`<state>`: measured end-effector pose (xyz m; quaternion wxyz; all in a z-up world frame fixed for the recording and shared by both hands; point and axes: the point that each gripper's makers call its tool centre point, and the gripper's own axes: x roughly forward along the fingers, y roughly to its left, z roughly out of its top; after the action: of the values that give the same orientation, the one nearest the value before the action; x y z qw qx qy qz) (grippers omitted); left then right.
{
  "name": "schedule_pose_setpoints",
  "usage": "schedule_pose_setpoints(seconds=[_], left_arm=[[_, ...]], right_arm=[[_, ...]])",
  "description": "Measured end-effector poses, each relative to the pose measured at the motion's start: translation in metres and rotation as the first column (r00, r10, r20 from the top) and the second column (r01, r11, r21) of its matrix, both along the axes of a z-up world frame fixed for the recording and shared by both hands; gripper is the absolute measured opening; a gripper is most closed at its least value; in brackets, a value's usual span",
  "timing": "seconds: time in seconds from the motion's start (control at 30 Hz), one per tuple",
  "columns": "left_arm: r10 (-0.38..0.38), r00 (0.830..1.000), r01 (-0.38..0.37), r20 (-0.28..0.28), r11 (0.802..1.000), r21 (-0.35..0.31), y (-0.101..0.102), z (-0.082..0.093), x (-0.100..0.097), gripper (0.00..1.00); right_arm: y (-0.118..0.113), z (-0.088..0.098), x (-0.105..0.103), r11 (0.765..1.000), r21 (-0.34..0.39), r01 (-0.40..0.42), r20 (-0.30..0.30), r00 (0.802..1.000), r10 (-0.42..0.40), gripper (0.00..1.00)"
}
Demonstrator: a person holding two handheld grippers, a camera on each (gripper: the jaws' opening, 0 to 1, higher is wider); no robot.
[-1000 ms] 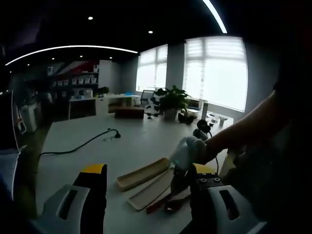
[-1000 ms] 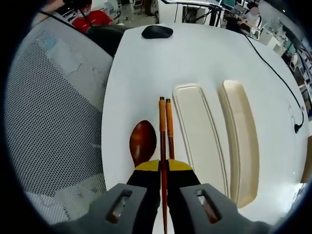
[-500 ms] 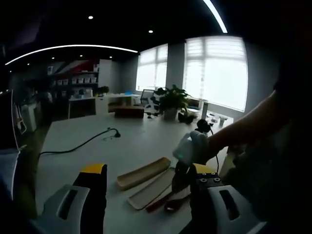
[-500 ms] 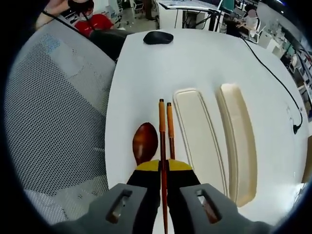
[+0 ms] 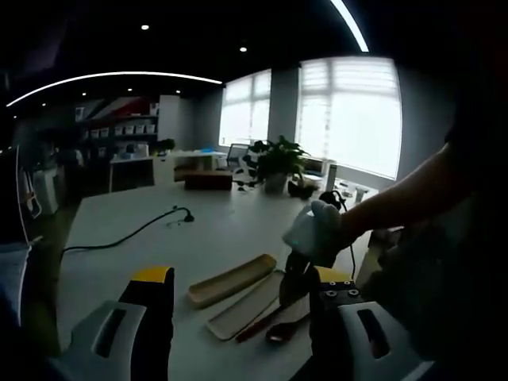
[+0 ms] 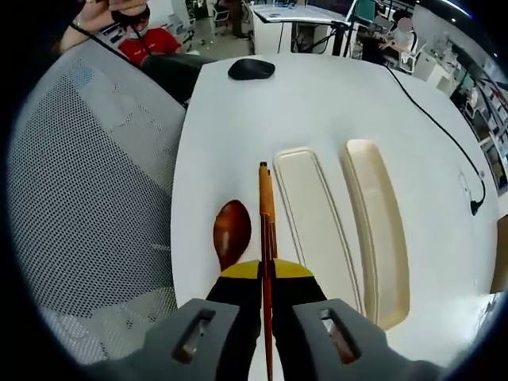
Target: Arrange the utensils inside the cutlery case until each visible utensil rests in its matching compartment.
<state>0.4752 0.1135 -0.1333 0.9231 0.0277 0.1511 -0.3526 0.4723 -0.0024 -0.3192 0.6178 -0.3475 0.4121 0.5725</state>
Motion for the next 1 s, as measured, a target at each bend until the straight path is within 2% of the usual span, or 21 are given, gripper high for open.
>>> schedule_pose_setpoints(seconds=[0.47, 1.0], left_arm=[[0.007, 1.0, -0.007, 0.006, 1.0, -0.004, 0.002, 0.002, 0.0, 0.71], [0.008, 1.0, -0.008, 0.0, 1.0, 0.0, 0.002, 0.0, 0.001, 0.71]], right_arm=[[-0.001, -0.001, 0.002, 1.0, -0.011, -0.006, 0.018, 1.0, 0.006, 0.0], [0.0, 0.013, 0.011, 0.999, 0.042, 0.018, 0.028, 0.999, -0.019, 0.0]])
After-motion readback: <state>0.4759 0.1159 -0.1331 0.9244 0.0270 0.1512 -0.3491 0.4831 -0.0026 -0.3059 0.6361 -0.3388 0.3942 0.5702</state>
